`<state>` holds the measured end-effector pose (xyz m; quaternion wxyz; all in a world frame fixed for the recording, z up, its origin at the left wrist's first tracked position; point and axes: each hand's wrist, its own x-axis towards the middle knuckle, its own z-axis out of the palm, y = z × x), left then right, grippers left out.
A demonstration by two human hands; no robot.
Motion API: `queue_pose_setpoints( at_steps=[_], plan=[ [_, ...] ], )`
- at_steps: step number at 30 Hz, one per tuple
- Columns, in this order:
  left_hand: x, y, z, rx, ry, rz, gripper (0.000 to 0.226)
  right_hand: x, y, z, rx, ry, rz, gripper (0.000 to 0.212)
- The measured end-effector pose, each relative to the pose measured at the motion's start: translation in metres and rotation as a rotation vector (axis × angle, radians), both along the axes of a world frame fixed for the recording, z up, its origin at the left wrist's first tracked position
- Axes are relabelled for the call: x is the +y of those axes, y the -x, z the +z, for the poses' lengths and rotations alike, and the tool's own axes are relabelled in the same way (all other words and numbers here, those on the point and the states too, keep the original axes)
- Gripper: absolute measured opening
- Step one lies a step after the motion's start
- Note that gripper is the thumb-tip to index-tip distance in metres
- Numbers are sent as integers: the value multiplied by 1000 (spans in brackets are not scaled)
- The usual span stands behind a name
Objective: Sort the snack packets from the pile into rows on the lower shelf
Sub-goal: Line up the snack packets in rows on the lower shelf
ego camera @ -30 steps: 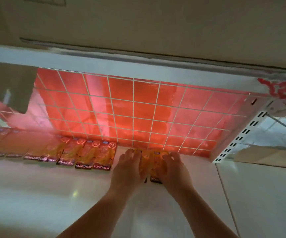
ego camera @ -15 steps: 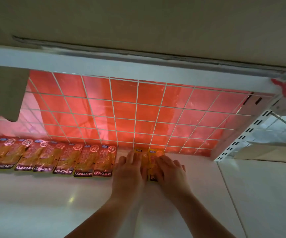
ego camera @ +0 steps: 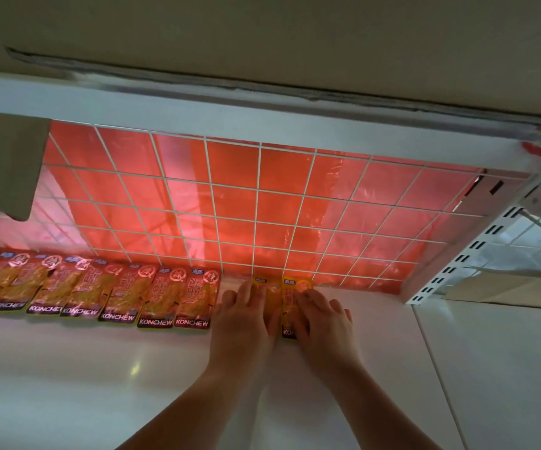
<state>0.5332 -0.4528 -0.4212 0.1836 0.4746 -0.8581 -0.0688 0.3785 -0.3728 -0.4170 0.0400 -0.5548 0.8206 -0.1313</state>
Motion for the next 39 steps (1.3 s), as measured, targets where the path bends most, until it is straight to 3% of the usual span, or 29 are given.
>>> queue_pose_setpoints(
  at_steps=[15, 26, 31, 39],
  plan=[
    [-1, 2, -7, 28, 39, 47, 59, 0, 1, -3, -21, 36, -19, 59],
    [2, -14, 13, 244, -176, -26, 58, 10, 6, 18, -236, 200, 35, 42],
    [6, -18, 75, 380, -134, -203, 52, 16, -3, 75, -283, 308, 91, 43],
    [24, -29, 216, 614, 98, -473, 41, 40, -20, 211, -248, 708, 182, 41]
  ],
)
